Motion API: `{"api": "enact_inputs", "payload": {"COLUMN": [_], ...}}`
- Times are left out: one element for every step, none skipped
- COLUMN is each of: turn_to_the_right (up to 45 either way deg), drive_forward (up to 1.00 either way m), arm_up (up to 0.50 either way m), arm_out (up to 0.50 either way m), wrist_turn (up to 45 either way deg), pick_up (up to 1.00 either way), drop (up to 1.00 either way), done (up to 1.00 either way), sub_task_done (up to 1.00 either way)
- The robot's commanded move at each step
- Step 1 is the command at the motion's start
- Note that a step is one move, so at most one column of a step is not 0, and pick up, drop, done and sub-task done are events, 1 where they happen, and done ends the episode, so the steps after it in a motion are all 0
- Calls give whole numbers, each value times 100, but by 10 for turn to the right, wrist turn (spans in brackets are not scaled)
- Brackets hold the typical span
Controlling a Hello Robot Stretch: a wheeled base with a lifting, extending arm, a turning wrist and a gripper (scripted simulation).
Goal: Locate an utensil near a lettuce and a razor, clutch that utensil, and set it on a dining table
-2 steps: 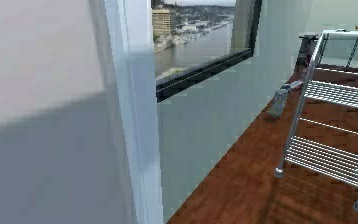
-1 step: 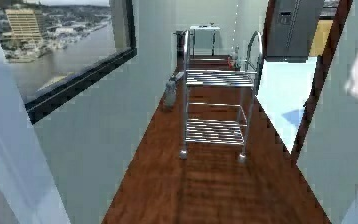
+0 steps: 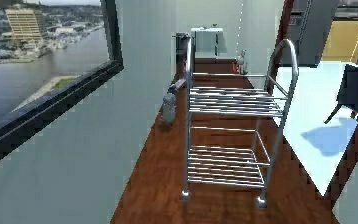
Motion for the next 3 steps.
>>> {"api": "enact_inputs", "payload": {"turn_to_the_right": [450, 0, 0], "drive_forward": [0, 100, 20], "arm_up": [0, 0, 0], "arm_out": [0, 0, 0], "wrist_turn": [0, 0, 0], "pick_up": [0, 0, 0], "drop": [0, 0, 0], "done": [0, 0, 0], "sub_task_done": [0, 0, 0]}}
